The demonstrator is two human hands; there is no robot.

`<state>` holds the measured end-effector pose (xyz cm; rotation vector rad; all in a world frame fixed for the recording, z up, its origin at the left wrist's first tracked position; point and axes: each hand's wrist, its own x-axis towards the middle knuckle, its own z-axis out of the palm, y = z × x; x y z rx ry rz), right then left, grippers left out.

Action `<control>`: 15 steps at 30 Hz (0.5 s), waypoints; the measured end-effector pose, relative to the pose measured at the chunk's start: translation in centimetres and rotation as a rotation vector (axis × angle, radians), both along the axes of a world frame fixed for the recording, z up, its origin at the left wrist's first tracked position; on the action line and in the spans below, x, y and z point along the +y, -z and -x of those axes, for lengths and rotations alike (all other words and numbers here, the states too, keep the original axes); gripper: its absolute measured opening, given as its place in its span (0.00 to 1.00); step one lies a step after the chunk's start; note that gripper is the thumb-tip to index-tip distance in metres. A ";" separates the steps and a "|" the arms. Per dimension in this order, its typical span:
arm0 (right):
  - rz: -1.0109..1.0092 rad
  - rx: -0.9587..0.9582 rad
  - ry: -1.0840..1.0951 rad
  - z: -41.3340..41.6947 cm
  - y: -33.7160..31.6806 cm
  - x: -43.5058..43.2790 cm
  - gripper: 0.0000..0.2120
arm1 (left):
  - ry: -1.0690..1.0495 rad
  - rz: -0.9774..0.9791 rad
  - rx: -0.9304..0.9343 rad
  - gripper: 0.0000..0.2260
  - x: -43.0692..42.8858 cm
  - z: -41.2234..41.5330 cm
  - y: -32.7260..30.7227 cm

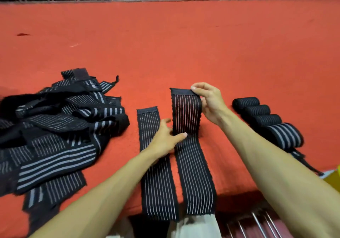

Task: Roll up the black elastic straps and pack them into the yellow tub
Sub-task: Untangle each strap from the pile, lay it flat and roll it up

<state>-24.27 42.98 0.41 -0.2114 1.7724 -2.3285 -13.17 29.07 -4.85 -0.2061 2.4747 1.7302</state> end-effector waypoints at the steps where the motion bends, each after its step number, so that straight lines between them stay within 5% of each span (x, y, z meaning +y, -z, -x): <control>1: 0.038 -0.026 -0.053 -0.9 -1.0 0.1 0.05 | 0.045 -0.033 -0.005 0.21 0.1 -0.3 -0.6; 4: 0.061 -0.016 -0.158 -3.3 -3.3 0.4 0.02 | 0.161 -0.133 0.003 0.01 0.6 -2.7 -3.1; 9: 0.091 -0.020 -0.138 -5.7 -5.6 -0.4 0.04 | 0.245 -0.389 -0.016 0.07 0.7 -6.6 -6.7; 15: -0.129 -0.086 -0.160 -8.5 -7.6 -1.5 0.08 | 0.244 -0.590 -0.030 0.11 0.1 -10.7 -8.1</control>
